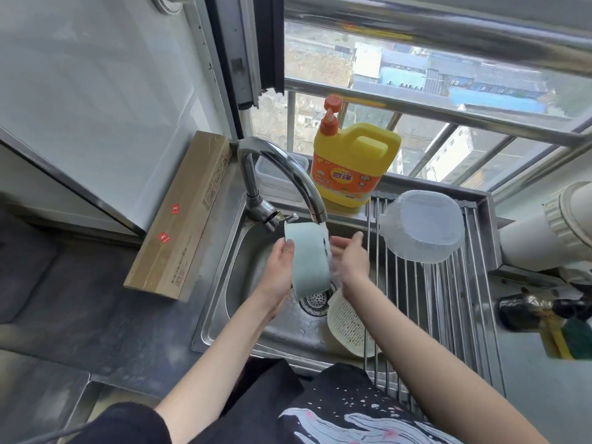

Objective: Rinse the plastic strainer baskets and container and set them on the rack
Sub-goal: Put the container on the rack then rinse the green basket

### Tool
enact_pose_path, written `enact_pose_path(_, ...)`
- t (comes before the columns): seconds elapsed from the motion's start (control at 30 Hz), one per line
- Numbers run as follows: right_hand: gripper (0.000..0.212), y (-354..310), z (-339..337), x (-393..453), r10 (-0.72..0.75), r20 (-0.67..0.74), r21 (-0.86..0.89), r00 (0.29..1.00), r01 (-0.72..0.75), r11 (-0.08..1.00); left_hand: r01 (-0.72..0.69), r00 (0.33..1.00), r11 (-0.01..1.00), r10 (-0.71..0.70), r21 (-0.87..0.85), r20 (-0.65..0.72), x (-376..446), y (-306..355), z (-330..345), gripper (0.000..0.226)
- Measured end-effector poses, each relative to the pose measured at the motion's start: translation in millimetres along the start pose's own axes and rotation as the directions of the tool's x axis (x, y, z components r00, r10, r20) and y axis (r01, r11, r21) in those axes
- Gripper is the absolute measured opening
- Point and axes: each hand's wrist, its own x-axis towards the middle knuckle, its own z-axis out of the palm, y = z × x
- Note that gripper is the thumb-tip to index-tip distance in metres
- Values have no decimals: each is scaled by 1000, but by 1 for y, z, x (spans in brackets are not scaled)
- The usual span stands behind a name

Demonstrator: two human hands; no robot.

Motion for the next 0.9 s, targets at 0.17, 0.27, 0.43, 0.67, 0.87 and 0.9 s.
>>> enact_pose_path(0.17, 85, -12, -19, 10, 390, 513, 6, 765, -457, 889, 18, 960, 975, -78, 222, 268, -11, -10, -25, 32)
enact_pose_path(0.27, 51, -19, -14, 6, 292, 545, 43, 786, -374, 926, 91, 845, 921, -273, 378, 461, -16, -11, -28, 38)
enact_pose_path(0.43, 41, -17, 11, -12, -63, 491, -107, 869, 132, 986, 338, 876, 940, -294, -53, 382, -9, 1, -25, 42)
enact_pose_path(0.67, 19, -14, 12, -29, -340, 290, -7, 895, 357, 934, 228, 969, 971, -220, -68, 112, 5, 4, -4, 33)
enact_pose_path(0.87, 67, -12, -4, -7, -15, 310, -60, 951, 35, 998, 306, 907, 911, -191, -276, 374, -11, -16, -27, 40)
enact_pose_path(0.9, 67, -10, -5, -7, 41, 329, -55, 943, -24, 998, 304, 892, 919, -181, -253, 414, -13, -17, -28, 42)
